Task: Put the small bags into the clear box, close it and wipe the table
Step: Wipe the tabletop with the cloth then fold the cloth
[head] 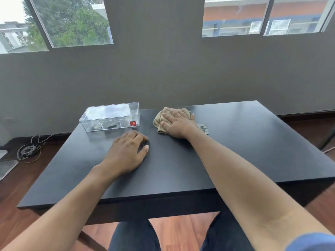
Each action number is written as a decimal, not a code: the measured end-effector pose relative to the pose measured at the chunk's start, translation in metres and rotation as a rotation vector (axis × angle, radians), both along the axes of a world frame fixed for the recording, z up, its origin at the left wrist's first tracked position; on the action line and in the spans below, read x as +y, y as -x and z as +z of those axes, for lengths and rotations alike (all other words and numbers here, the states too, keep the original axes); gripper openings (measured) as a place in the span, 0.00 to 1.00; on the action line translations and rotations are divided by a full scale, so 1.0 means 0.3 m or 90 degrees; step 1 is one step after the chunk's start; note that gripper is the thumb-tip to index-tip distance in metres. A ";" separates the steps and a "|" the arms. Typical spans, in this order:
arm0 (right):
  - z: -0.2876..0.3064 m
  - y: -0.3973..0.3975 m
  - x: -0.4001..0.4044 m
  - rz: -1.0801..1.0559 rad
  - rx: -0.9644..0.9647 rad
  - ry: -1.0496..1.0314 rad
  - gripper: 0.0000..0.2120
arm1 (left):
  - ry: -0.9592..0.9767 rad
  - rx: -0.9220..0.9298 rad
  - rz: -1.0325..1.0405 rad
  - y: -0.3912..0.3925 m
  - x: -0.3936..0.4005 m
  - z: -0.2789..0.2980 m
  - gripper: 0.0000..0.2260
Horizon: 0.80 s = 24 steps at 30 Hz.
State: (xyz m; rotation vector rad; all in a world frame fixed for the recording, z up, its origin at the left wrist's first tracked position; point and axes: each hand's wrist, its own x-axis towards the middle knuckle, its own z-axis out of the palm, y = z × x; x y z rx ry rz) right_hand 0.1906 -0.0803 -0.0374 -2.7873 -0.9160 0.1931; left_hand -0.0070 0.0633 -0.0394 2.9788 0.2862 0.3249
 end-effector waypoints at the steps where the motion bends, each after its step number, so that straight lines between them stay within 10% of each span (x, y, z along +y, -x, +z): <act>1: 0.000 -0.017 -0.051 -0.016 0.000 -0.001 0.32 | 0.002 0.005 -0.025 -0.023 -0.022 0.007 0.17; 15: -0.024 0.102 -1.035 -0.377 -0.029 -0.024 0.32 | -0.058 0.099 -0.311 -0.337 -0.379 0.046 0.26; 24: -0.049 0.132 -1.103 -0.426 -0.015 0.030 0.32 | -0.106 0.144 -0.229 -0.426 -0.375 -0.009 0.32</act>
